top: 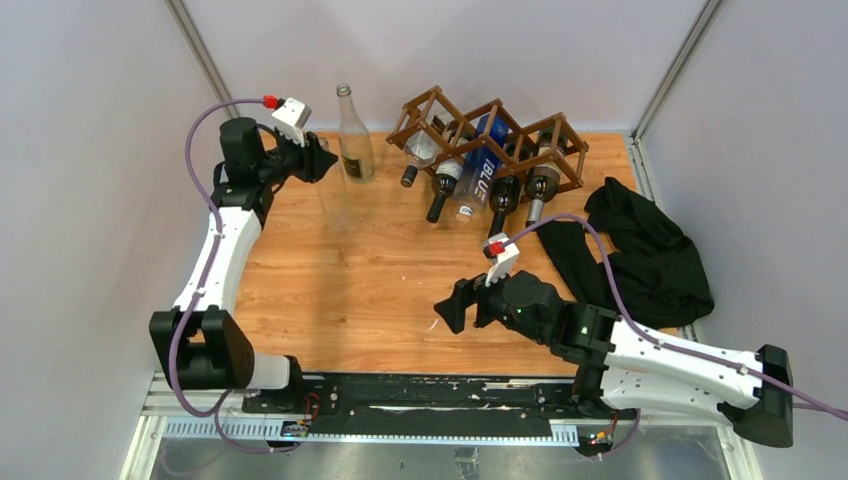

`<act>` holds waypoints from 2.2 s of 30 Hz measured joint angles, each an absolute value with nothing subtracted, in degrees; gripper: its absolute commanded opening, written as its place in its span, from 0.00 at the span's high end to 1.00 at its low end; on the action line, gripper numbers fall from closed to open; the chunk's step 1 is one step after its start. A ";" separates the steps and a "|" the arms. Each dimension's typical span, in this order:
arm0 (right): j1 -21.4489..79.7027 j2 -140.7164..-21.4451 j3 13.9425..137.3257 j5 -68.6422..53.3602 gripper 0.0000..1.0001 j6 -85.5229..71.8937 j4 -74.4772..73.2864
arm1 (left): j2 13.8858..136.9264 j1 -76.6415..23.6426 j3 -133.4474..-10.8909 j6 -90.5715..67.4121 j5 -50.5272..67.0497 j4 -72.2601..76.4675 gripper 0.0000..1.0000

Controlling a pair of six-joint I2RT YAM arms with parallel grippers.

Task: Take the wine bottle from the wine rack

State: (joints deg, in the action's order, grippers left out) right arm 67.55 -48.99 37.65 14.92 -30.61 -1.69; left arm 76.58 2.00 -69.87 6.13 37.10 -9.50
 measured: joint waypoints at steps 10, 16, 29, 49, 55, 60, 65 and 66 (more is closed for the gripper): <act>67.55 -34.46 43.44 17.19 0.02 -38.87 -33.26 | 83.64 4.45 -69.19 9.13 35.66 0.19 1.00; 67.55 -26.94 46.44 20.01 0.00 -43.81 -44.38 | 87.24 5.54 -68.64 9.04 35.55 4.25 1.00; 62.26 -53.74 69.56 24.88 0.00 -41.04 -51.00 | 89.78 6.68 -65.69 6.96 34.72 12.53 0.84; 39.18 -104.07 110.78 2.96 0.09 -36.45 -44.31 | 84.23 6.83 -64.75 5.67 32.34 6.33 0.00; 39.09 -116.40 119.77 3.73 0.14 -37.28 -41.80 | 82.21 7.05 -71.59 7.94 29.65 -8.64 0.00; 38.94 -123.70 123.94 5.10 0.20 -37.71 -39.86 | 79.59 7.14 -72.31 8.69 29.21 -16.75 0.00; 38.83 -127.26 125.21 6.79 0.27 -38.41 -37.23 | 77.67 7.27 -72.34 10.26 29.28 -23.16 0.00; 38.83 -127.61 125.21 7.31 0.28 -38.57 -36.69 | 77.47 7.31 -72.34 10.70 29.26 -24.27 0.00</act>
State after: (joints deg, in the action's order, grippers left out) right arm 38.83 -127.61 125.21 7.31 -38.57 -36.69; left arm 77.47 7.31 -72.34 10.70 29.26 -24.27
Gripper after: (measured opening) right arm 0.756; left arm 0.996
